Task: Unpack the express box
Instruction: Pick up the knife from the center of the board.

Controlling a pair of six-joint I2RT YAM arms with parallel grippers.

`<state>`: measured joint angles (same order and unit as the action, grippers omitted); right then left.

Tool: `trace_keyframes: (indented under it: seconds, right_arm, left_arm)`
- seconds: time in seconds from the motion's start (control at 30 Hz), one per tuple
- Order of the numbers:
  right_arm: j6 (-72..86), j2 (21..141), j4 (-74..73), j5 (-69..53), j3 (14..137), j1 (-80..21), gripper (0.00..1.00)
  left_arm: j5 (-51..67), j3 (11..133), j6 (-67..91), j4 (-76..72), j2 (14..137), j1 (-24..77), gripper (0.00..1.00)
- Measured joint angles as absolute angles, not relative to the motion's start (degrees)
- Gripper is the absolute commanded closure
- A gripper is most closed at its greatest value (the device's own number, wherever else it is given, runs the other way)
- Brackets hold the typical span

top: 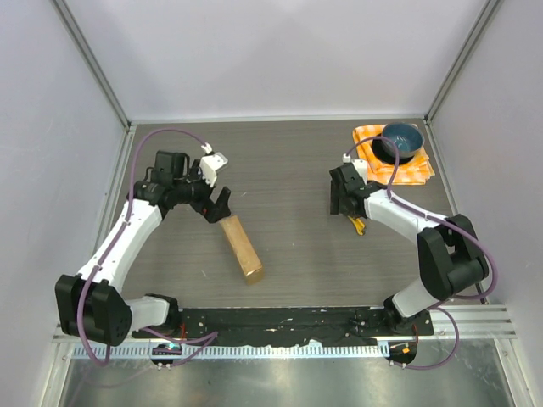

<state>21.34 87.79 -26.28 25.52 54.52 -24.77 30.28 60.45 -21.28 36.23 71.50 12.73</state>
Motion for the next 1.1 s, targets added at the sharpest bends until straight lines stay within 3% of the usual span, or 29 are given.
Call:
trace_keyframes:
  seconds: [0.57, 0.67, 0.87, 0.9, 1.1]
  right_arm:
    - [23.03, 92.16, -23.90, 20.05, 50.81, -19.38, 0.32]
    - [22.98, 92.29, -23.42, 18.72, 50.76, -19.05, 0.39]
    - [23.22, 92.60, -20.60, 14.57, 50.15, -18.94, 0.63]
    - [23.29, 92.49, -20.08, 13.89, 49.91, -18.94, 0.71]
    - [22.74, 89.69, -17.08, 10.31, 46.87, -19.29, 0.87]
  left_arm:
    - [33.52, 65.71, -21.89, 44.27, 66.81, 12.73, 0.00]
    - [34.00, 67.09, -21.87, 45.10, 65.89, 12.73, 0.00]
    - [34.09, 68.10, -21.45, 46.26, 64.31, 12.73, 0.00]
    - [34.06, 68.14, -21.34, 46.26, 64.31, 12.73, 0.00]
    - [34.35, 68.42, -20.29, 47.03, 64.45, 12.73, 0.00]
